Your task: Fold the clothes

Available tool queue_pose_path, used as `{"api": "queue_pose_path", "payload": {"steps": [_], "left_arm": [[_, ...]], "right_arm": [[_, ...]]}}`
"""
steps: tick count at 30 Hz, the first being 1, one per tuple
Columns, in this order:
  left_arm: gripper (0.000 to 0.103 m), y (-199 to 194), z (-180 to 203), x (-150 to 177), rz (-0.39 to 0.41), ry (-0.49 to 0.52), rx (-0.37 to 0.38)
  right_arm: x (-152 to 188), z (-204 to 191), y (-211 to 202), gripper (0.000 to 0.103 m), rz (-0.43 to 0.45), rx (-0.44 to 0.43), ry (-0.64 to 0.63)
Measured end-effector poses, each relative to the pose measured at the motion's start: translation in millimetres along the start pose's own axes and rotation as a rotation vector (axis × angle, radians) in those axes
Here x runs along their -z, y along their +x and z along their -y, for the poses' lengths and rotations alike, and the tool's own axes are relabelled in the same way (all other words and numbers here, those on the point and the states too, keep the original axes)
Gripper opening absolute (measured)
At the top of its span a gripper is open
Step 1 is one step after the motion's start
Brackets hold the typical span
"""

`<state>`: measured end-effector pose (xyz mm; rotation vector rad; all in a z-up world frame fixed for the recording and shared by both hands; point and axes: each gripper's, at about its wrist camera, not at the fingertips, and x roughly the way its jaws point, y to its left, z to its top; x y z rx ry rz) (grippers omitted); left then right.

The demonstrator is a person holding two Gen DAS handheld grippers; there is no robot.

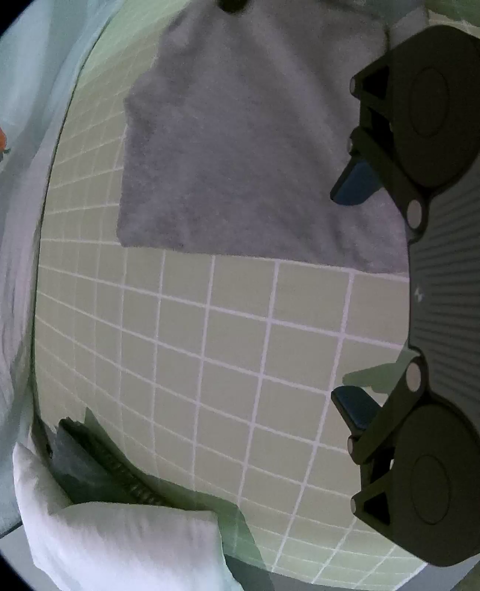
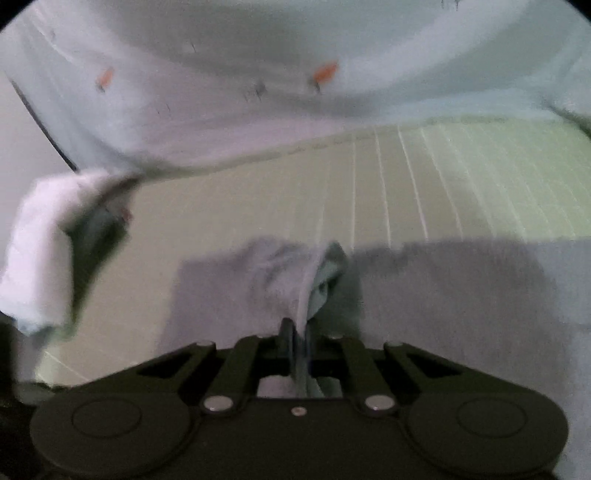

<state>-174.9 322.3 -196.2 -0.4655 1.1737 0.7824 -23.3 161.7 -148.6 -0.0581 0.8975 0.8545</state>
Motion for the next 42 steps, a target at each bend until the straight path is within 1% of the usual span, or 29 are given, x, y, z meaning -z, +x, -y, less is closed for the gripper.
{"api": "queue_pose_path", "payload": {"steps": [1, 2, 3, 4, 5, 6, 7, 8, 9, 10, 11, 14, 17, 19, 22, 24, 27, 30, 33, 39, 42], "left_arm": [[0.103, 1, 0, 1, -0.006, -0.008, -0.001], [0.103, 1, 1, 1, -0.011, -0.017, 0.000], [0.103, 1, 1, 2, -0.013, -0.021, -0.001], [0.103, 0, 2, 2, -0.011, -0.017, -0.008], [0.103, -1, 4, 2, -0.009, -0.010, -0.016], [0.103, -4, 6, 3, -0.002, 0.000, -0.027], [0.103, -7, 9, 4, 0.007, 0.010, -0.039], [0.103, -11, 12, 4, 0.018, 0.016, -0.038], [0.103, -14, 14, 3, 0.029, 0.020, -0.034], [0.103, -18, 17, 2, 0.040, 0.024, -0.030], [0.103, -22, 22, 1, 0.052, 0.028, -0.023], [0.103, -34, 38, -1, 0.084, 0.056, -0.013], [0.103, -40, 63, 0, 0.101, 0.095, -0.014], [0.103, -44, 79, 2, 0.097, 0.116, -0.004], [0.103, -40, 99, 2, 0.077, 0.144, -0.006], [0.103, -37, 113, 1, 0.063, 0.160, -0.016], [0.103, -32, 130, -2, 0.051, 0.173, -0.023], [0.103, -26, 141, -6, 0.026, 0.161, -0.033], [0.103, -14, 151, -10, -0.008, 0.169, -0.067], [0.103, -11, 153, -10, -0.027, 0.149, -0.074], [0.103, -9, 153, -11, -0.036, 0.138, -0.076]], "right_arm": [[2, 3, 2, 0.019, -0.005, 0.025, -0.009], [6, 6, 6, 0.034, -0.019, 0.057, -0.020], [10, 11, 11, 0.037, -0.051, 0.090, -0.017], [15, 18, 14, 0.035, -0.088, 0.125, -0.009], [20, 24, 18, 0.035, -0.126, 0.160, -0.001], [24, 32, 14, 0.041, -0.127, 0.164, 0.017], [27, 40, 6, 0.048, -0.115, 0.157, 0.037], [31, 49, -2, 0.064, -0.102, 0.172, 0.050], [34, 58, -9, 0.075, -0.089, 0.193, 0.063], [36, 69, -17, 0.078, -0.080, 0.208, 0.088], [39, 79, -25, 0.079, -0.074, 0.221, 0.116], [48, 124, -50, 0.082, -0.056, 0.240, 0.273], [69, 166, -78, 0.083, -0.017, 0.281, 0.421], [81, 194, -96, 0.084, 0.012, 0.322, 0.511], [101, 231, -118, 0.091, 0.069, 0.387, 0.634], [110, 256, -129, 0.095, 0.098, 0.422, 0.700], [121, 294, -141, 0.097, 0.128, 0.451, 0.780], [125, 329, -148, 0.099, 0.168, 0.468, 0.844], [123, 357, -156, 0.101, 0.242, 0.477, 0.880], [113, 406, -157, 0.103, 0.296, 0.572, 0.858], [102, 418, -148, 0.103, 0.284, 0.609, 0.828]]}}
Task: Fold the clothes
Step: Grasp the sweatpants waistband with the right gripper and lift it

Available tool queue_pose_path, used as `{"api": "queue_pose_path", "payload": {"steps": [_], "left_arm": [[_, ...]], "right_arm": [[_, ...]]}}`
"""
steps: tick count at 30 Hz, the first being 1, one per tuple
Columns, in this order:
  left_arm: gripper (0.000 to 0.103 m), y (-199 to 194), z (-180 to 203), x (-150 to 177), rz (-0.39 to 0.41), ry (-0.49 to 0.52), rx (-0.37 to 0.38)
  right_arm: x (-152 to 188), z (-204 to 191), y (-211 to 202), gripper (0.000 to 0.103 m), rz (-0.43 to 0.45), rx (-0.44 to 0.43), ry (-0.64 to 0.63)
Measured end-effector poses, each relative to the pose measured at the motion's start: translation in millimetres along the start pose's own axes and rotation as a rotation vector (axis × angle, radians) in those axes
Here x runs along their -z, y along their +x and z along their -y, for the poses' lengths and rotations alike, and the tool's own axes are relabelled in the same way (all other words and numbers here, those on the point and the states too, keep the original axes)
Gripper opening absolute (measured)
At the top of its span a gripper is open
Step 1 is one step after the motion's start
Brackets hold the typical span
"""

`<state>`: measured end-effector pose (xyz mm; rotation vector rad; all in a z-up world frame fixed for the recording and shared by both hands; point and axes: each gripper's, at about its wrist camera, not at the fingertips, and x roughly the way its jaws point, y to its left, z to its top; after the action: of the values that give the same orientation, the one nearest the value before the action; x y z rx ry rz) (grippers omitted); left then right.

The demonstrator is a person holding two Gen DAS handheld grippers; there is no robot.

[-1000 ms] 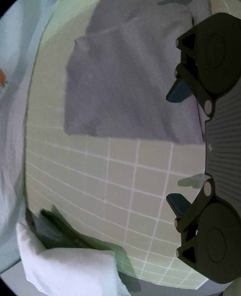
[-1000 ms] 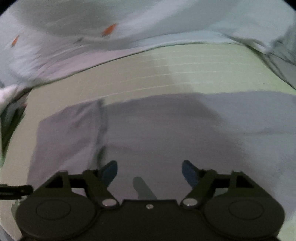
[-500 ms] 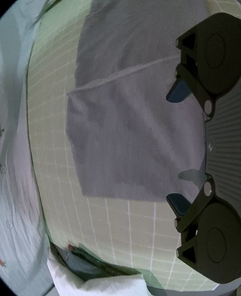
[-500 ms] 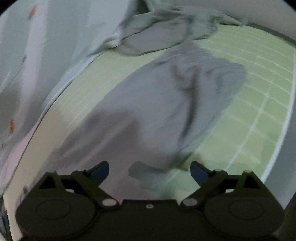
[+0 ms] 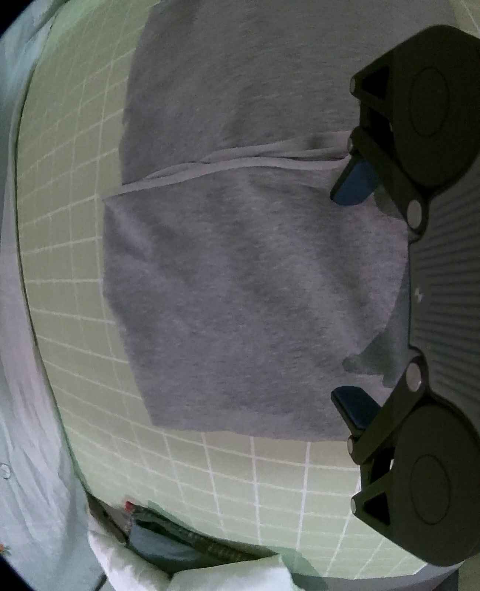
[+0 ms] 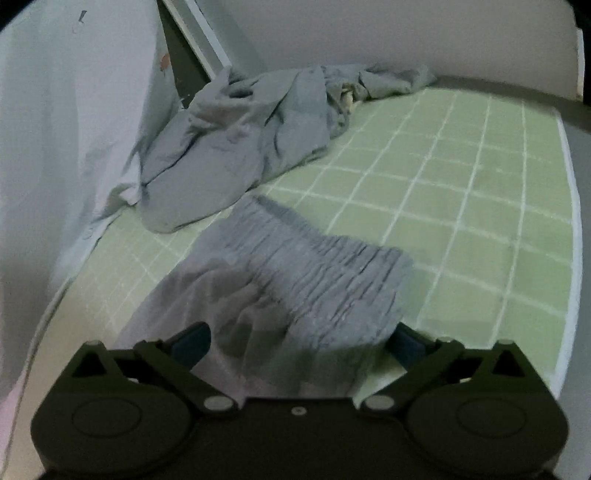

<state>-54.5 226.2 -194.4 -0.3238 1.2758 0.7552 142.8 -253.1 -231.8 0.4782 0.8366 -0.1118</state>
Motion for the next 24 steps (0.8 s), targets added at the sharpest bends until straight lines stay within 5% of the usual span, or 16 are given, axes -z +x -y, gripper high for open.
{"api": "queue_pose_path", "payload": {"steps": [2, 4, 5, 8, 14, 19, 21, 24], "left_arm": [[0.103, 1, 0, 0, -0.006, -0.007, -0.001], [0.103, 2, 1, 0, -0.012, -0.015, -0.001], [0.103, 2, 1, 0, -0.015, -0.018, -0.002], [0.103, 3, 1, 0, -0.020, -0.024, -0.001], [0.103, 5, -3, 1, -0.010, -0.021, 0.029], [0.103, 9, -13, 0, -0.017, -0.048, 0.088], [0.103, 11, -17, 0, -0.020, -0.051, 0.104], [0.103, 13, -20, -1, -0.017, -0.045, 0.118]], "right_arm": [[-3, -2, 4, 0.100, 0.004, 0.011, -0.025], [-8, 0, 4, 0.076, 0.017, 0.022, -0.024], [-11, 2, 3, 0.046, 0.020, 0.028, -0.020], [-16, 3, -10, 0.024, 0.047, 0.004, -0.030], [0, -68, -65, 0.021, 0.231, 0.024, -0.453], [50, -141, -115, 0.021, 0.342, -0.112, -0.761], [89, -167, -129, 0.022, 0.346, -0.200, -0.910], [146, -188, -121, 0.030, 0.183, -0.301, -1.070]]}}
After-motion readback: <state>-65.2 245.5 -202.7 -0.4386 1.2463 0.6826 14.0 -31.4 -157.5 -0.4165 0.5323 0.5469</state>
